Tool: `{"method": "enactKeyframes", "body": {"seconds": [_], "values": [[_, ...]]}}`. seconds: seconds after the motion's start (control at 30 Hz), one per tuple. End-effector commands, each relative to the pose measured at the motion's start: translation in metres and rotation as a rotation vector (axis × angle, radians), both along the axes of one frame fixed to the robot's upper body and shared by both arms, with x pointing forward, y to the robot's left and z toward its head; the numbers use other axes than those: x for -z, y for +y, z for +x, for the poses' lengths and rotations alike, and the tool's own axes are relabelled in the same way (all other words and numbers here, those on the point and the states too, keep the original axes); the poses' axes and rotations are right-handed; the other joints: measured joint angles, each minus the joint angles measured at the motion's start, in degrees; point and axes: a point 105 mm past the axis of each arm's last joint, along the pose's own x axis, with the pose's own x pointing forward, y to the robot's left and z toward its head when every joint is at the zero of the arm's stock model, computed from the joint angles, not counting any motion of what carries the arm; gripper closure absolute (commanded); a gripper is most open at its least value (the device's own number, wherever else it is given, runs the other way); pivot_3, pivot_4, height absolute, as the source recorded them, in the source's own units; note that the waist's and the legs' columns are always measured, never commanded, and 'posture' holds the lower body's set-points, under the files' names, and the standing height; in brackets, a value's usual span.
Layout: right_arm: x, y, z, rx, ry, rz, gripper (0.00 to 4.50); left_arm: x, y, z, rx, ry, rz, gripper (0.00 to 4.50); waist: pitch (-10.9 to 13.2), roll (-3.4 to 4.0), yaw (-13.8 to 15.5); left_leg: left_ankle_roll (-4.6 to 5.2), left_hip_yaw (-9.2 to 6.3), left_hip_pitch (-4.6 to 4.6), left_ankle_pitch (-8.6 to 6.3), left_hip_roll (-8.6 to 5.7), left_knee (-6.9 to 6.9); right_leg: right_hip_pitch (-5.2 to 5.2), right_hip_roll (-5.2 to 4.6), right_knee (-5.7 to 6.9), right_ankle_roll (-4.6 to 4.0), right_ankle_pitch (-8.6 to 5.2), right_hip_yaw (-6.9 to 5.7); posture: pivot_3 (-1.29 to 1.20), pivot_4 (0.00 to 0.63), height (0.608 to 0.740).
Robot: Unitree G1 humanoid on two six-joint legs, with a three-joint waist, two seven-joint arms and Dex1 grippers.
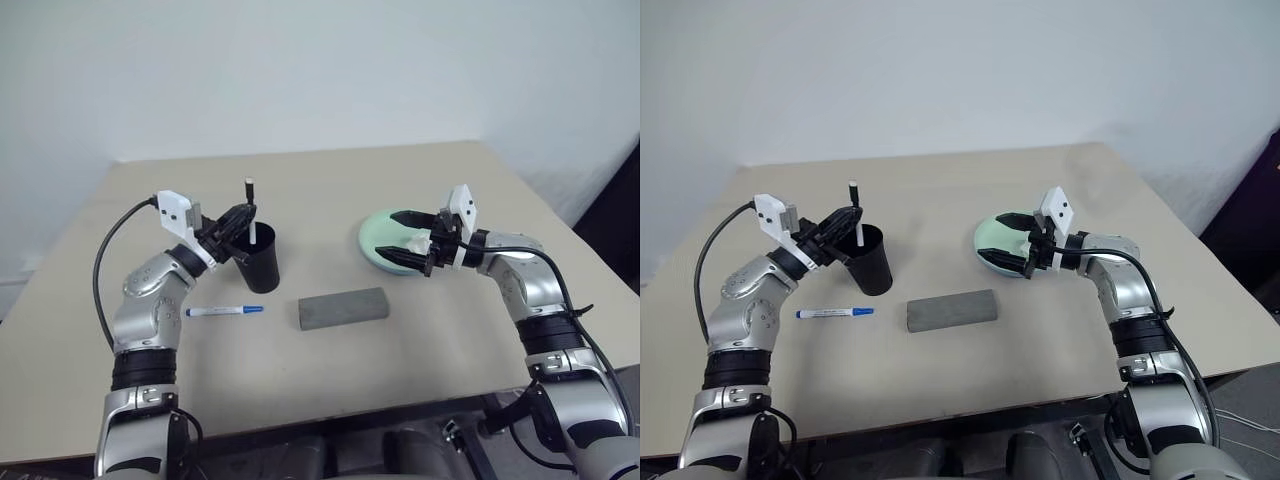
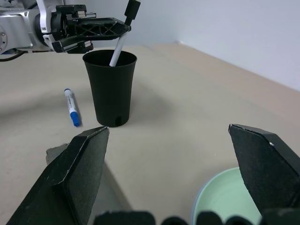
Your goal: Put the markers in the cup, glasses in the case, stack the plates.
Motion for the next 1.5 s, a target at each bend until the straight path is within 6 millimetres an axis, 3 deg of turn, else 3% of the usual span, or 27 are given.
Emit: {"method": "enactKeyframes", "body": {"seconds": [0.03,0.1,0.3,0.53,0.73,0.97,1.27,1.5], "values": [[-0.017,0.002,0.002,-0.008,-0.068,0.007,0.06,-0.010,-0.003,-0.002,0.013,-0.040,-0.002,4.04,0.00,0.00,0.00,0.00,0.00,0.00,0.00,0.00,0.00,0.00,0.00,0.00,0.00,0.00,0.00,0.00,0.000,0.740],[-0.017,0.001,0.002,-0.006,-0.068,0.006,0.06,-0.009,-0.003,-0.002,0.013,-0.036,-0.002,3.66,0.00,0.00,0.00,0.00,0.00,0.00,0.00,0.00,-0.01,0.00,0.00,0.00,0.00,0.00,0.00,0.00,0.000,0.740],[-0.016,0.001,0.002,-0.004,-0.067,0.003,0.06,-0.008,-0.003,-0.003,0.016,-0.031,-0.006,1.59,0.00,0.00,0.00,0.00,0.01,0.00,0.00,0.00,-0.01,0.00,0.00,-0.01,0.00,0.00,0.00,0.00,0.000,0.740],[-0.015,0.002,0.003,-0.009,-0.067,0.001,0.06,-0.014,-0.003,-0.004,0.023,-0.049,-0.005,1.59,0.00,0.00,0.00,0.00,0.00,-0.01,-0.01,0.00,-0.02,-0.02,-0.01,-0.03,-0.01,-0.01,0.00,0.00,0.000,0.740],[-0.014,0.003,0.003,-0.014,-0.065,-0.004,0.06,-0.049,0.006,-0.007,0.107,-0.087,0.021,1.59,0.02,-0.03,-0.02,-0.02,0.01,-0.15,-0.01,0.01,-0.05,-0.19,0.01,0.00,-0.01,-0.01,0.00,0.00,0.000,0.740],[-0.013,0.005,0.003,-0.017,-0.061,-0.005,0.06,-0.076,0.020,-0.026,0.344,0.010,0.252,1.59,0.03,-0.07,-0.09,-0.03,0.09,-0.40,0.01,0.01,-0.09,-0.48,0.06,0.03,-0.03,-0.02,0.01,0.00,0.000,0.740],[-0.007,0.005,0.003,-0.004,-0.050,0.003,0.06,-0.047,0.056,-0.045,0.526,0.309,0.718,1.59,0.08,-0.13,-0.04,-0.04,0.13,-0.41,0.02,0.02,-0.17,-0.50,0.05,0.01,-0.05,-0.04,0.00,0.00,0.000,0.740],[-0.003,0.003,0.001,0.008,-0.042,0.004,0.06,-0.019,0.072,-0.050,0.593,0.451,0.961,1.59,0.08,-0.13,-0.01,-0.02,0.16,-0.56,0.01,0.03,-0.18,-0.71,0.02,0.01,-0.06,-0.05,0.02,0.00,0.000,0.740]]}}
